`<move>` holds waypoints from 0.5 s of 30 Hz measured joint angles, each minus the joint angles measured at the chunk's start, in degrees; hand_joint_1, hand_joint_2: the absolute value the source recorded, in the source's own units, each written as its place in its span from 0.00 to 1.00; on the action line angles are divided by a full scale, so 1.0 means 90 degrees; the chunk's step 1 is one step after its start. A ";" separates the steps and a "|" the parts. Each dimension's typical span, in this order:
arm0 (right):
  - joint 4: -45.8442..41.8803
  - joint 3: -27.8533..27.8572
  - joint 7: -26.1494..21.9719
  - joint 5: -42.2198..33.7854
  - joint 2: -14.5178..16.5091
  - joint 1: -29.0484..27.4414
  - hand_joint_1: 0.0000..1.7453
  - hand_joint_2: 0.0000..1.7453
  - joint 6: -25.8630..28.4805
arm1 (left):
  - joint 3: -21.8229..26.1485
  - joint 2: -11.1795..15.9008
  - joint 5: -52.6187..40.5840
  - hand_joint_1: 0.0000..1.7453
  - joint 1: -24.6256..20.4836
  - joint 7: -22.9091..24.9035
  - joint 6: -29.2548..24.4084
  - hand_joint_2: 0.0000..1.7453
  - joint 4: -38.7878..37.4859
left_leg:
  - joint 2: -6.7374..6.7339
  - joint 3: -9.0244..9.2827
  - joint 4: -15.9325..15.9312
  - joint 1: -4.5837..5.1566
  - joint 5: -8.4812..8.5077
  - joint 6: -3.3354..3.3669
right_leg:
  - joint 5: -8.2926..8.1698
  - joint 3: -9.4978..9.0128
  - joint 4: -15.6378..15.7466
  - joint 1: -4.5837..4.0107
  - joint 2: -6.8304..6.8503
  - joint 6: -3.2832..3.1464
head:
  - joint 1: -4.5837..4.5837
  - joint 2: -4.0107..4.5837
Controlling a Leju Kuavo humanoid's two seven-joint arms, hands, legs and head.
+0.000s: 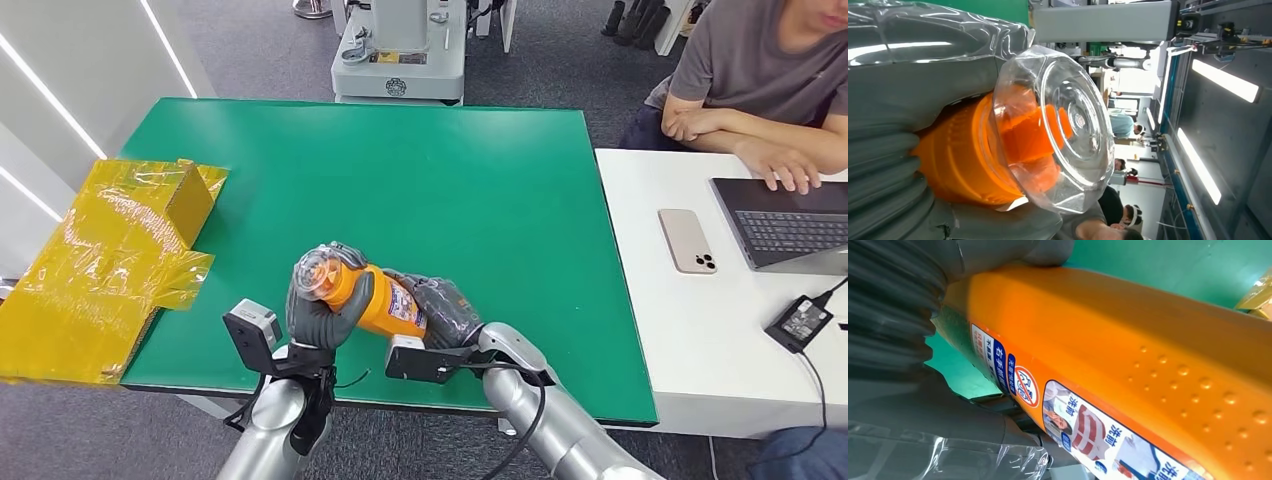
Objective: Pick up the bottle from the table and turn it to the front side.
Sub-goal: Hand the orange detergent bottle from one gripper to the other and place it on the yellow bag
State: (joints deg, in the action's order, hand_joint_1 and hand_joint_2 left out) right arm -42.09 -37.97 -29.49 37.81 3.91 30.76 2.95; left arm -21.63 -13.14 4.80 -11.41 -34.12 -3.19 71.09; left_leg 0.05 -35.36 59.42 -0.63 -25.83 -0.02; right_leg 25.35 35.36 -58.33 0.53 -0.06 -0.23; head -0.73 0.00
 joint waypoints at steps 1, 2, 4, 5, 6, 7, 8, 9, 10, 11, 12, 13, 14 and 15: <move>-0.0004 0.0005 -0.0001 -0.0001 0.0001 -0.0001 0.97 1.00 0.0024 | 0.0001 -0.0002 -0.0001 1.00 -0.0007 0.0000 0.0004 1.00 -0.0001 | 0.0000 0.0000 0.0000 0.0000 0.0000 0.0000 | 0.0000 0.0000 0.0000 0.0000 0.0000 0.0000 | 0.0000 0.0000; -0.0013 0.0011 -0.0001 -0.0004 0.0002 -0.0003 0.72 1.00 0.0051 | 0.0003 -0.0005 -0.0001 1.00 -0.0010 0.0000 0.0007 1.00 -0.0001 | 0.0000 0.0000 0.0000 0.0000 0.0000 0.0000 | 0.0000 0.0000 0.0000 0.0000 0.0000 0.0000 | 0.0000 0.0000; -0.0036 0.0027 0.0000 -0.0031 0.0003 -0.0013 0.22 1.00 0.0113 | 0.0007 -0.0020 -0.0006 1.00 -0.0022 0.0000 0.0010 1.00 -0.0001 | 0.0000 0.0000 0.0000 0.0000 0.0000 0.0000 | 0.0000 0.0000 0.0000 0.0000 0.0000 0.0000 | 0.0000 0.0000; -0.0047 0.0041 0.0003 -0.0058 0.0004 -0.0021 0.00 1.00 0.0147 | 0.0010 -0.0028 -0.0012 1.00 -0.0032 0.0000 0.0010 1.00 -0.0001 | 0.0000 -0.0001 0.0000 0.0000 0.0000 0.0000 | 0.0000 0.0000 0.0000 0.0000 0.0000 0.0000 | 0.0000 0.0000; -0.0065 0.0058 0.0013 -0.0097 0.0007 -0.0033 0.00 1.00 0.0191 | 0.0017 -0.0033 -0.0021 1.00 -0.0044 0.0000 0.0008 1.00 -0.0001 | 0.0001 -0.0001 0.0000 0.0000 0.0000 0.0000 | 0.0000 0.0000 0.0000 0.0000 0.0001 0.0000 | 0.0000 0.0000; -0.0095 0.0088 0.0039 -0.0157 0.0013 -0.0052 0.00 1.00 0.0257 | 0.0031 -0.0036 -0.0032 1.00 -0.0053 0.0000 0.0002 1.00 -0.0001 | 0.0001 -0.0001 0.0000 0.0000 0.0000 0.0000 | 0.0000 0.0000 0.0000 0.0000 0.0000 0.0000 | 0.0000 0.0000; -0.0134 0.0124 0.0072 -0.0231 0.0023 -0.0075 0.00 1.00 0.0330 | 0.0053 -0.0037 -0.0039 1.00 -0.0059 0.0000 -0.0009 1.00 0.0000 | 0.0001 -0.0001 0.0000 0.0000 0.0000 0.0000 | 0.0000 0.0000 0.0000 0.0000 0.0000 0.0000 | -0.0001 0.0000; -0.0187 0.0167 0.0103 -0.0329 0.0032 -0.0106 0.00 1.00 0.0395 | 0.0079 -0.0037 -0.0048 1.00 -0.0061 0.0000 -0.0019 1.00 0.0001 | 0.0001 -0.0001 0.0000 0.0000 0.0000 0.0000 | 0.0000 0.0000 0.0000 0.0000 0.0001 0.0000 | -0.0001 0.0000; -0.0252 0.0217 0.0126 -0.0445 0.0044 -0.0144 0.00 1.00 0.0440 | 0.0104 -0.0038 -0.0054 1.00 -0.0063 0.0000 -0.0029 1.00 0.0001 | 0.0001 -0.0001 0.0000 0.0000 0.0000 0.0000 | 0.0000 0.0000 0.0000 0.0000 0.0002 0.0000 | -0.0001 0.0000; -0.0333 0.0269 0.0128 -0.0574 0.0053 -0.0190 0.00 1.00 0.0462 | 0.0123 -0.0038 -0.0060 1.00 -0.0066 0.0000 -0.0037 1.00 0.0001 | 0.0002 -0.0002 0.0000 0.0000 0.0000 0.0000 | 0.0000 0.0000 0.0000 0.0000 0.0003 0.0000 | -0.0001 0.0000; -0.0433 0.0323 0.0119 -0.0705 0.0060 -0.0246 0.00 1.00 0.0477 | 0.0135 -0.0038 -0.0065 1.00 -0.0072 0.0000 -0.0041 1.00 0.0001 | 0.0003 -0.0003 0.0000 0.0000 0.0000 0.0000 | 0.0000 0.0000 0.0000 0.0000 0.0004 0.0000 | 0.0000 0.0000; -0.0548 0.0378 0.0103 -0.0832 0.0068 -0.0308 0.00 1.00 0.0494 | 0.0144 -0.0038 -0.0069 1.00 -0.0080 0.0000 -0.0047 1.00 0.0001 | 0.0003 -0.0003 -0.0001 0.0000 0.0000 0.0000 | 0.0001 0.0000 0.0000 0.0000 0.0005 0.0000 | 0.0000 0.0000; -0.0687 0.0428 0.0081 -0.0962 0.0073 -0.0379 0.00 1.00 0.0518 | 0.0155 -0.0038 -0.0072 1.00 -0.0089 0.0000 -0.0055 1.00 0.0001 | 0.0003 -0.0004 -0.0001 0.0000 0.0000 0.0000 | 0.0001 0.0000 0.0000 0.0000 0.0005 0.0000 | 0.0000 0.0000; -0.0839 0.0473 0.0058 -0.1084 0.0077 -0.0450 0.00 1.00 0.0546 | 0.0166 -0.0038 -0.0075 1.00 -0.0093 0.0001 -0.0065 1.00 0.0001 | 0.0003 -0.0004 -0.0001 0.0000 0.0000 0.0000 | 0.0001 0.0000 0.0000 0.0000 0.0004 0.0000 | 0.0001 0.0000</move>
State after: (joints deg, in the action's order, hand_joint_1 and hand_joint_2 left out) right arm -49.64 -33.71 -28.96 28.06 4.60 26.70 7.87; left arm -20.14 -13.49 4.12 -12.25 -34.11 -3.77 71.10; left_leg 0.08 -35.39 59.42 -0.64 -25.84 -0.02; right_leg 25.35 35.36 -58.33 0.53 -0.02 -0.22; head -0.73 0.00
